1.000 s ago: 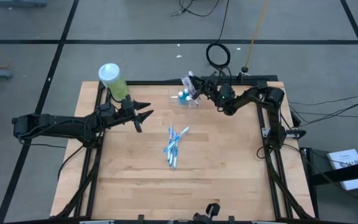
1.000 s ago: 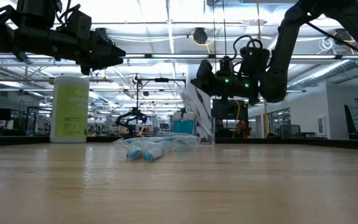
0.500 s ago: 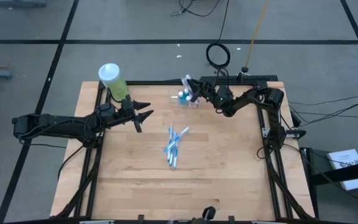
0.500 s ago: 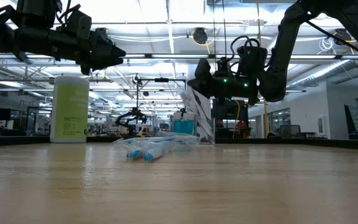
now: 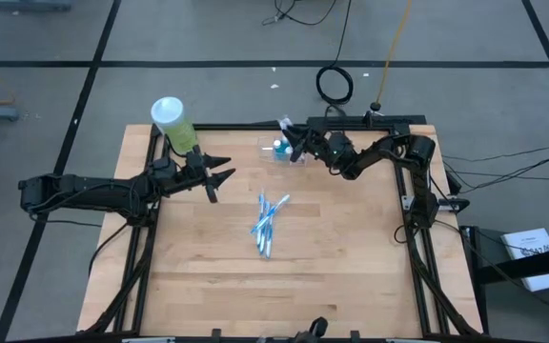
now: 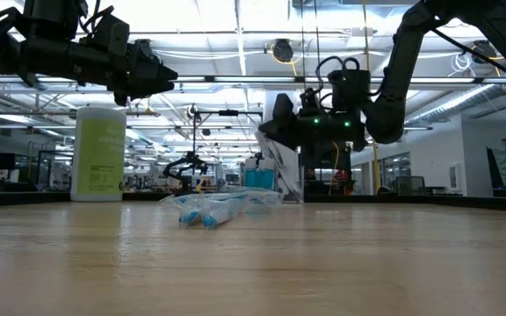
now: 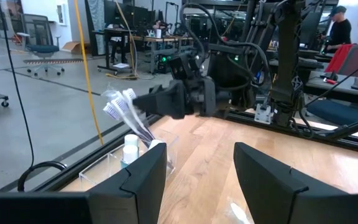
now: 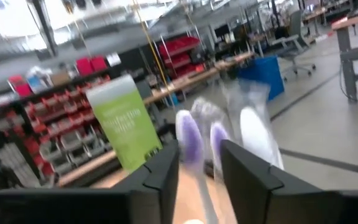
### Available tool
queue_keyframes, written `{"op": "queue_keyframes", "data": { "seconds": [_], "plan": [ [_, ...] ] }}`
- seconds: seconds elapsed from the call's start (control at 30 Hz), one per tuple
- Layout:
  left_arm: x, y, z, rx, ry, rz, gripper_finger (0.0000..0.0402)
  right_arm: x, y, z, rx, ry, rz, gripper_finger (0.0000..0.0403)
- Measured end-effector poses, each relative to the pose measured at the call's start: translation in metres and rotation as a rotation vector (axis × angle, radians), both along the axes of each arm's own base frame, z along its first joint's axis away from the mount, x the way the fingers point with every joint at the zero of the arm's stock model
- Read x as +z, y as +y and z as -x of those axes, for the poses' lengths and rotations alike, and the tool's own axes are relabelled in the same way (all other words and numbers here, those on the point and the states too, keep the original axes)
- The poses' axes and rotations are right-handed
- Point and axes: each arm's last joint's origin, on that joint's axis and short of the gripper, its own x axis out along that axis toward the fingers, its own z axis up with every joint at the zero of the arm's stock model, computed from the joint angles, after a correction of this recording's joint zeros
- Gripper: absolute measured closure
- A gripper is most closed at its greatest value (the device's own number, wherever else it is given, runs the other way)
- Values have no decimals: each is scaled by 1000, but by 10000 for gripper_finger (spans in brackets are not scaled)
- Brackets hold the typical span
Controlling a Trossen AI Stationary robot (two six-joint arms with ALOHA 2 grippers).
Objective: Pick & Place toothbrushing station
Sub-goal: Put the purple toothbrush into the transparent organizer
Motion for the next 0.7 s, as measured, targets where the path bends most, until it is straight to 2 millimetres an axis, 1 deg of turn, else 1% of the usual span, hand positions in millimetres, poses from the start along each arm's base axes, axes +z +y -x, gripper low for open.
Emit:
{"op": "queue_keyframes", "data": {
  "seconds": [0.2,0.37,0.47,0.53,0.7],
  "plan": [
    [0,0,0,0,0,0,206,-8,0,-1,21,83,-32,233],
    [0,0,0,0,0,0,206,-10,2,-2,75,140,-33,212],
    [0,0,0,0,0,0,206,-9,4,-2,76,210,-13,213],
    [0,0,0,0,0,0,206,-6,6,-2,81,266,8,221],
    [0,0,0,0,0,0,206,8,14,-1,60,346,76,264]
  ]
}}
